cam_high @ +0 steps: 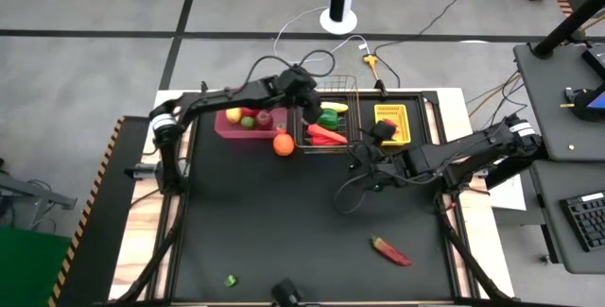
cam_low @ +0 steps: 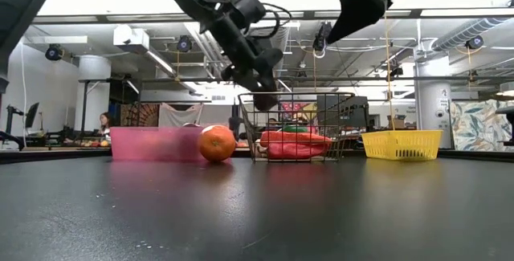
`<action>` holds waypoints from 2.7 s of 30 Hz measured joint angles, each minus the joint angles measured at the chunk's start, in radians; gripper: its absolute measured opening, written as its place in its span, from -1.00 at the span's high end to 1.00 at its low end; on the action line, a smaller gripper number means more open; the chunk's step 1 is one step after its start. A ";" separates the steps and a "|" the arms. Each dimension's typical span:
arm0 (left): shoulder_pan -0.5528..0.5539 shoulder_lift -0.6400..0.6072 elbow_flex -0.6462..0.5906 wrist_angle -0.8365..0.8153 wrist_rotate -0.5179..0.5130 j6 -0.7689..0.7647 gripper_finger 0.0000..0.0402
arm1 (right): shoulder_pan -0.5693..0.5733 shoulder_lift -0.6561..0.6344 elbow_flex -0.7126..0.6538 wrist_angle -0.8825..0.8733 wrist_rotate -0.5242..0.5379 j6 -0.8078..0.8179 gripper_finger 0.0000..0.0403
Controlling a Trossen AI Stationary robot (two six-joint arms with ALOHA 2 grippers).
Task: Sort produce into baskets
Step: Put the violet plum into the gold mesh basket, then put the small green chili pepper into the yellow bin
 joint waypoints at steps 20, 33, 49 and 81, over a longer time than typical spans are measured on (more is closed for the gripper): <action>0.002 0.031 0.024 -0.016 -0.062 0.006 -0.50 | 0.000 0.000 0.000 -0.059 0.000 0.046 -0.77; -0.109 -0.105 0.022 -0.156 -0.044 0.040 -0.50 | 0.000 -0.006 0.000 -0.062 -0.193 0.084 -0.77; -0.471 -0.430 -0.202 -0.188 -0.265 -0.039 -0.50 | 0.104 -0.010 -0.001 -0.068 -0.811 0.352 -0.77; -0.992 -0.568 -0.419 -0.444 0.154 -0.896 -0.51 | 0.421 0.136 -0.054 -0.276 -1.014 0.975 -0.77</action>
